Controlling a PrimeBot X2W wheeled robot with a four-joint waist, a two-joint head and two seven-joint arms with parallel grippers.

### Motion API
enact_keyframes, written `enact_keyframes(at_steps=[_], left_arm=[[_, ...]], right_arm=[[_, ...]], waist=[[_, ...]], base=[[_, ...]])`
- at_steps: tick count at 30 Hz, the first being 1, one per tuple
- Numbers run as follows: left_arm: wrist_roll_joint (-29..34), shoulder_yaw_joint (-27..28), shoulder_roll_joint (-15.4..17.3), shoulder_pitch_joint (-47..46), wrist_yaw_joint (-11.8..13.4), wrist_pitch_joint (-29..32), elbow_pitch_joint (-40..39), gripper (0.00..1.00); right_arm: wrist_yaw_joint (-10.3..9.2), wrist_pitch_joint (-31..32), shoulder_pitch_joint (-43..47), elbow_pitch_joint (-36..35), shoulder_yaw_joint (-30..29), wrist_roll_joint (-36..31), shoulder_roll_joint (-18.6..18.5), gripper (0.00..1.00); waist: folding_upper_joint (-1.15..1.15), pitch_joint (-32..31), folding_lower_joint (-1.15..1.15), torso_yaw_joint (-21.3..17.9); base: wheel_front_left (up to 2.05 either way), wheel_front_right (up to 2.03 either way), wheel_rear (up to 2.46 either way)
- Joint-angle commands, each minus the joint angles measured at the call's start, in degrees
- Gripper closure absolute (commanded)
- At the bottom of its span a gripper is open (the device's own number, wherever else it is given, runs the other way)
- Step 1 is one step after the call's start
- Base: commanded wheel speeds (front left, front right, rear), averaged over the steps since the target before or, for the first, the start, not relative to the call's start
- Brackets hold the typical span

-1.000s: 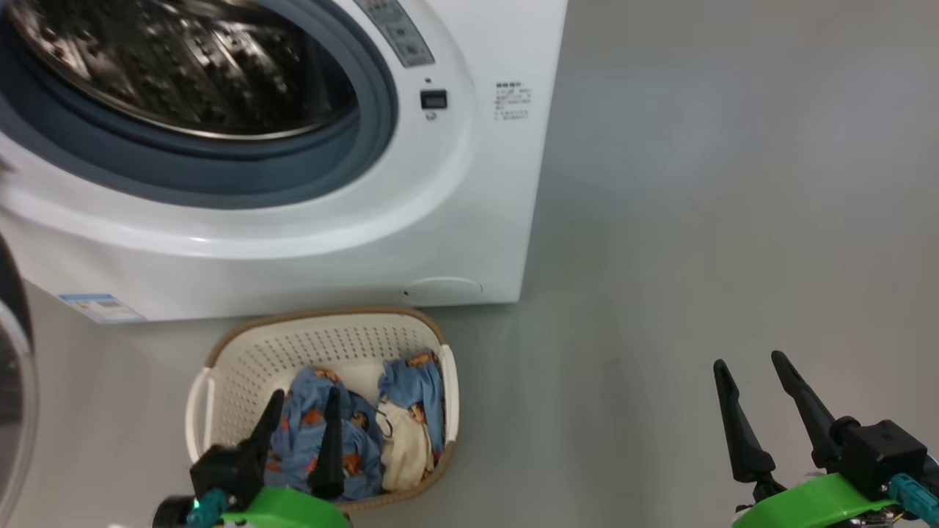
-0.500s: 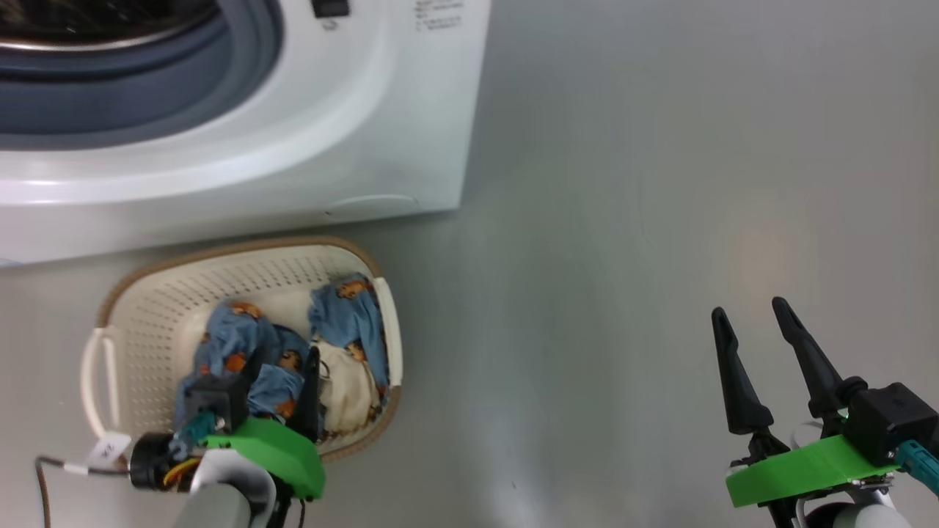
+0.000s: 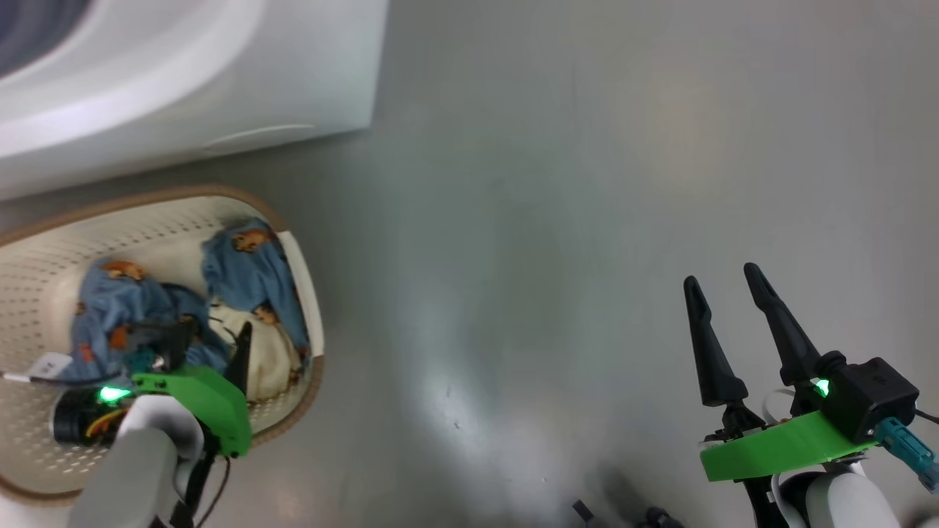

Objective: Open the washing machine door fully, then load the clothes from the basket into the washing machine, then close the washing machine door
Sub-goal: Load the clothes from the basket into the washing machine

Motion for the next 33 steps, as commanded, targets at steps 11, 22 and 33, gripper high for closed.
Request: enact_keyframes(at_steps=[11, 22, 33], left_arm=[[-3.91, 3.55, 4.04, -8.67, -0.43, 3.73, 12.27, 0.00], [-5.62, 4.58, 5.41, -15.93, 2.81, 10.59, 18.45, 0.00], [-5.25, 2.87, 5.34, -17.69, 3.34, 14.11, 19.71, 1.00]], right_arm=[[0.57, -2.15, -1.45, 0.79, 3.89, 2.09, -0.42, 0.00], [0.57, -2.94, -2.58, 1.72, 5.51, 3.25, -0.42, 0.00], [0.57, -3.14, -1.64, 1.19, 4.83, 3.67, -0.42, 0.00]], waist=[[0.00, 8.53, 0.00, -7.90], [0.00, 12.09, 0.00, -9.65], [0.00, 12.93, 0.00, -9.64]], base=[[0.00, 0.00, 0.00], [0.00, 0.00, 0.00], [0.00, 0.00, 0.00]])
